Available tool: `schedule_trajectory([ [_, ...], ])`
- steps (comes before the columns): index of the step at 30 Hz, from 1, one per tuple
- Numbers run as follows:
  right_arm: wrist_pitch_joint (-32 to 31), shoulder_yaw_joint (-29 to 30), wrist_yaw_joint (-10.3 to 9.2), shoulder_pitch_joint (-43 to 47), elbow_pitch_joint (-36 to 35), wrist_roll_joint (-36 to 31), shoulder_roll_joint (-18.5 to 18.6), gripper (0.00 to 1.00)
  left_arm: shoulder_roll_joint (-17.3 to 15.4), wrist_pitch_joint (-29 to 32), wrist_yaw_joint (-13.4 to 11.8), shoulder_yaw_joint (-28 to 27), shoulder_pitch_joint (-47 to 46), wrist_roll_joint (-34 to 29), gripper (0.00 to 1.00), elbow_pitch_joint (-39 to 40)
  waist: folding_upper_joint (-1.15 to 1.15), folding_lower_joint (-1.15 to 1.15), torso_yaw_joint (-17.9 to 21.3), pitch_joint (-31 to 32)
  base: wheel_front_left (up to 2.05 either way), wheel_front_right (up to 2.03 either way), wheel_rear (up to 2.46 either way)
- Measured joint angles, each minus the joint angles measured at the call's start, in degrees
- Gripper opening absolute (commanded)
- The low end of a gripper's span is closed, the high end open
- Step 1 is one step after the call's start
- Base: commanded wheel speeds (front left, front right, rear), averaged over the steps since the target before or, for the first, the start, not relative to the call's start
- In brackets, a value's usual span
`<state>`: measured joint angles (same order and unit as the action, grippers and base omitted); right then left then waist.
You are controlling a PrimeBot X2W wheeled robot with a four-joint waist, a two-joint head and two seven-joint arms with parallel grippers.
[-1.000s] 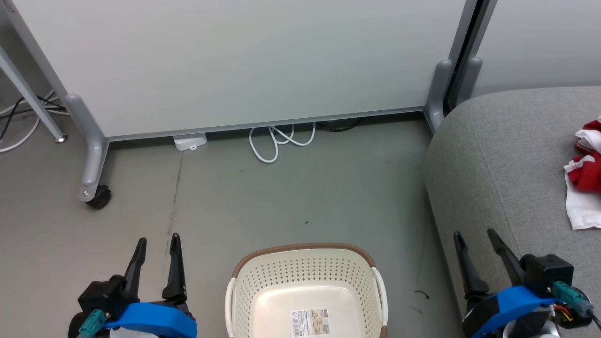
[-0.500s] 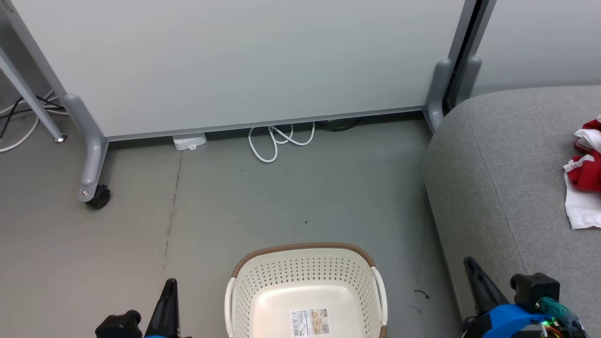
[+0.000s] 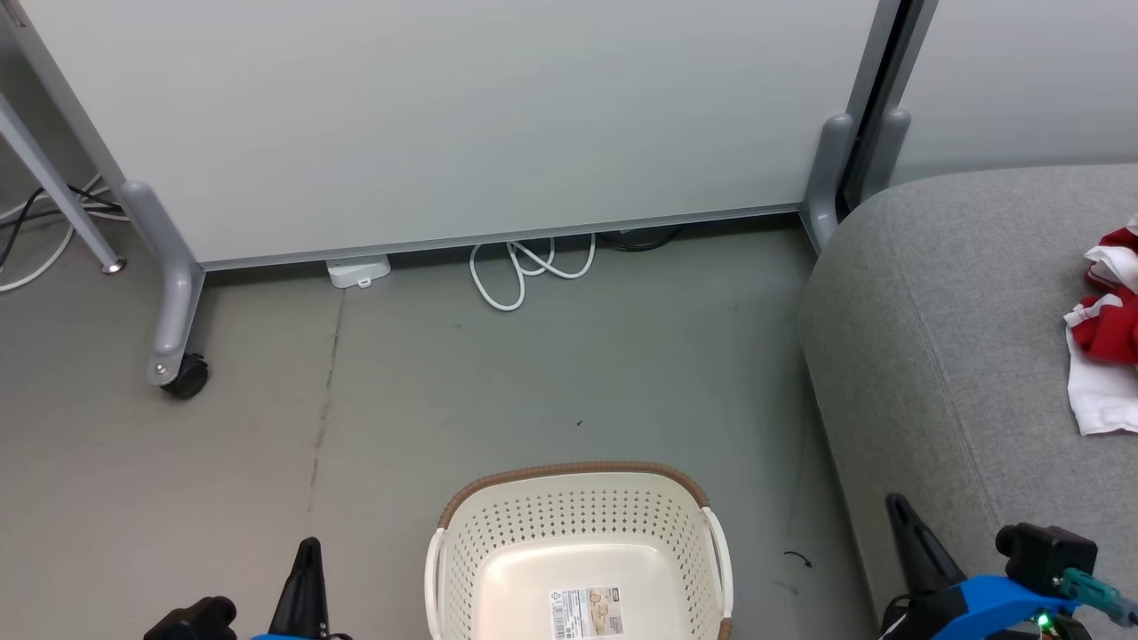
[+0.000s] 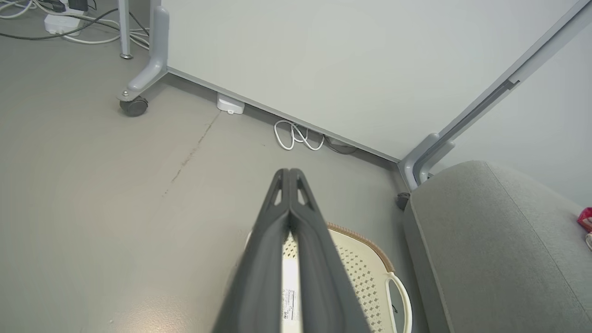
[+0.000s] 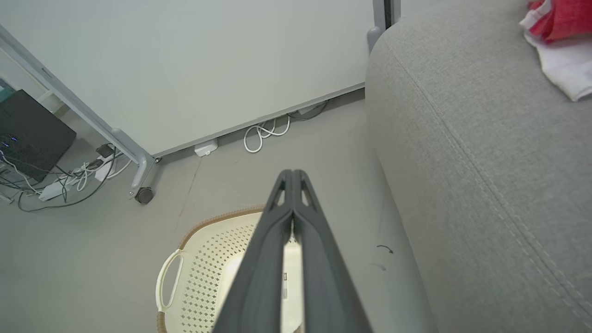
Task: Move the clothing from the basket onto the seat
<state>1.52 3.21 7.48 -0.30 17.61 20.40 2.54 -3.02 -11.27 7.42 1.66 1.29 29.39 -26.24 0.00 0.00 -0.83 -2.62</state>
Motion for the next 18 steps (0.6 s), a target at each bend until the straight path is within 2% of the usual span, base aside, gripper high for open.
schedule_trajectory([
  [18, -1.9, 0.8, 0.00, -0.7, -0.8, 17.2, 0.0, 0.00, 0.0, 4.1, 0.0, -2.0, -1.5, 15.1, 0.00, 2.9, 0.00, 0.00, 0.1, 0.4, 0.00, 0.00, 0.00],
])
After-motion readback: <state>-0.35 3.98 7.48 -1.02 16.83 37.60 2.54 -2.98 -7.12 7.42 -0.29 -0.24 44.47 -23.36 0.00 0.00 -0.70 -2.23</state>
